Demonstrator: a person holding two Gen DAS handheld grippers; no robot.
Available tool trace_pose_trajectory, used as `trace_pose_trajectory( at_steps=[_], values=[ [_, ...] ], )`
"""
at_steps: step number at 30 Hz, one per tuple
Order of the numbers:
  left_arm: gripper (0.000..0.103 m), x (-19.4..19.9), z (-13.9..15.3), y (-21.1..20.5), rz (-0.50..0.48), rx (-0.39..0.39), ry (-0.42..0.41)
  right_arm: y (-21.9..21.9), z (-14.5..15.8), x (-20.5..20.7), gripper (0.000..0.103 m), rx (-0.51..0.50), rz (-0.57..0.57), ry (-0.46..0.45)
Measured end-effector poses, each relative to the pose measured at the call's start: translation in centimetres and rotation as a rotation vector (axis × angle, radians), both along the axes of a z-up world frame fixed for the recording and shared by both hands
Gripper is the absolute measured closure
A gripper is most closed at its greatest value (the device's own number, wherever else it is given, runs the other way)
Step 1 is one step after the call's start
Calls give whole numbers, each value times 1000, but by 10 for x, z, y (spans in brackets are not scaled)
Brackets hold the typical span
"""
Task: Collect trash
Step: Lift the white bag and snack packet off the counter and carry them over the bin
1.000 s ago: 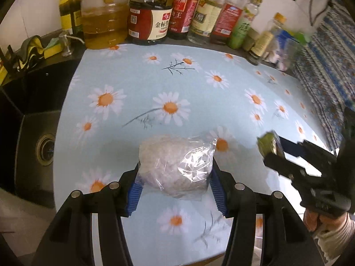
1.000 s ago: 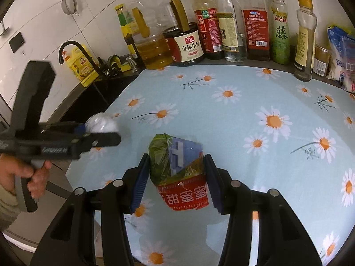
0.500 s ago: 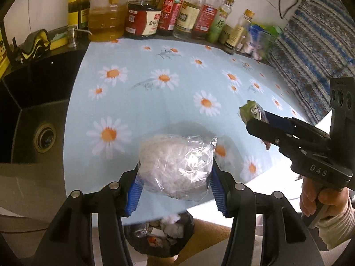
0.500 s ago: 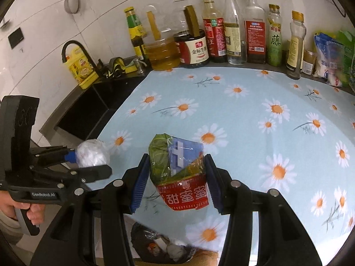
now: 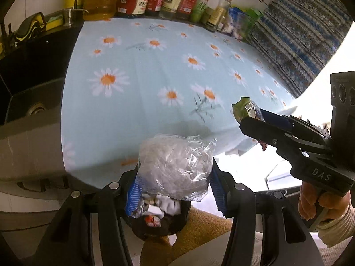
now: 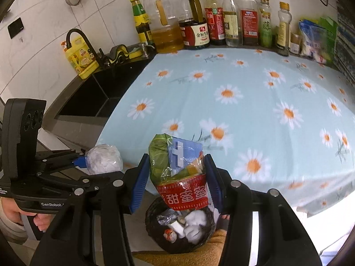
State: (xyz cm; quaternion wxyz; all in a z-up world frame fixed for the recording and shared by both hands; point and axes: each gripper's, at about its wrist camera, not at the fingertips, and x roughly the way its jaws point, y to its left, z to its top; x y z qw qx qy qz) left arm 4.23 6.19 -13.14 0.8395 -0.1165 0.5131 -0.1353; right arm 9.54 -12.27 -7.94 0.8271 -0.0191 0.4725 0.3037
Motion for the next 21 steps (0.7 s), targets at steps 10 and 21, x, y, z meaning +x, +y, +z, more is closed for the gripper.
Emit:
trace_pose_trajectory(
  at_steps=[10, 21],
  values=[
    [51, -28, -28, -2, -55, -15, 72, -6, -30, -37, 53, -12, -76, 88],
    [51, -43, -92, -7, -40, 4, 252, -17, -96, -40, 53, -68, -71, 230]
  ],
)
